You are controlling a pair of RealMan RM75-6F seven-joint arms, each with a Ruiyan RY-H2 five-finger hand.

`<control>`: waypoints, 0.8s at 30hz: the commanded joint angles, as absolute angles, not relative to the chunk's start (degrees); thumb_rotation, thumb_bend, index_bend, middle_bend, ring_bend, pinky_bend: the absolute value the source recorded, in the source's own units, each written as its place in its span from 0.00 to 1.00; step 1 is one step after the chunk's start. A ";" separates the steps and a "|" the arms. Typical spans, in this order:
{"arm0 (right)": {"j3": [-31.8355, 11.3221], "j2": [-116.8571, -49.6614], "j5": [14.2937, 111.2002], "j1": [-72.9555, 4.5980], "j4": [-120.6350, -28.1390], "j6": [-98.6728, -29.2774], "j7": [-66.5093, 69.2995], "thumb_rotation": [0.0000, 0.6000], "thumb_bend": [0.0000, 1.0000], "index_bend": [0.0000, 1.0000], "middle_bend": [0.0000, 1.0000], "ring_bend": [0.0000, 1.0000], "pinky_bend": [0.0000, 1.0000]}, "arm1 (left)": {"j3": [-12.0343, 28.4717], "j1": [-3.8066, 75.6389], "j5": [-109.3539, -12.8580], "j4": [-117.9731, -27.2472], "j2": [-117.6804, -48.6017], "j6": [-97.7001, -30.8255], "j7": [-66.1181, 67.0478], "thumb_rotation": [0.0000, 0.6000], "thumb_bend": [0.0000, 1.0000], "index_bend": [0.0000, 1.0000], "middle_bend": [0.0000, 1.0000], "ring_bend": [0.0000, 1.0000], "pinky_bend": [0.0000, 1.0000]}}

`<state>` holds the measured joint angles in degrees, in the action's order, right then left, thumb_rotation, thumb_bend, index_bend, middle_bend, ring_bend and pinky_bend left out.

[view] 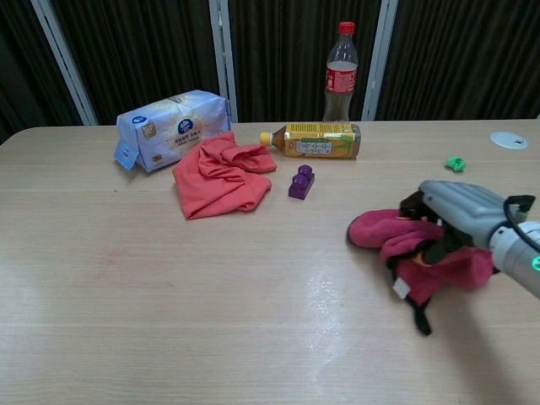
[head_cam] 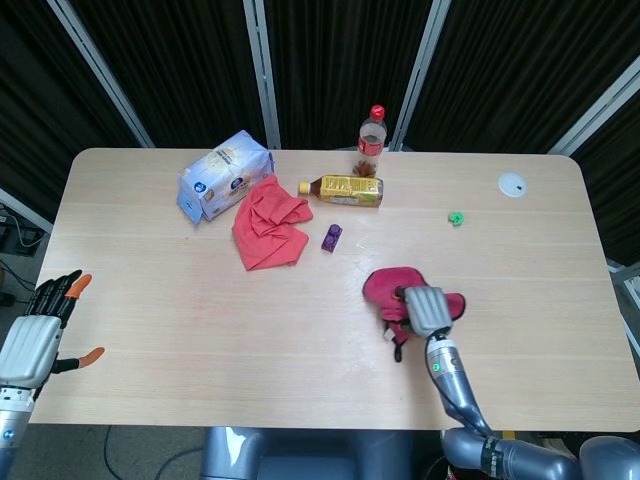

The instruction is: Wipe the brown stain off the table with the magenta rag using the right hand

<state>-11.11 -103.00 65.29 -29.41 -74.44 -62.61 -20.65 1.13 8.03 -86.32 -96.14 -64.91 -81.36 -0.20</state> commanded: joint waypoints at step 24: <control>-12.23 -95.77 63.18 -29.35 -75.60 -64.97 -28.55 1.00 0.43 0.76 0.66 0.60 0.70 | 1.01 7.96 -86.77 -96.18 -64.85 -81.58 -0.57 1.00 0.00 0.02 0.00 0.00 0.00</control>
<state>-11.16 -97.94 64.48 -29.90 -76.13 -64.65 -28.11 1.01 7.96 -86.77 -96.18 -64.85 -81.57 -0.57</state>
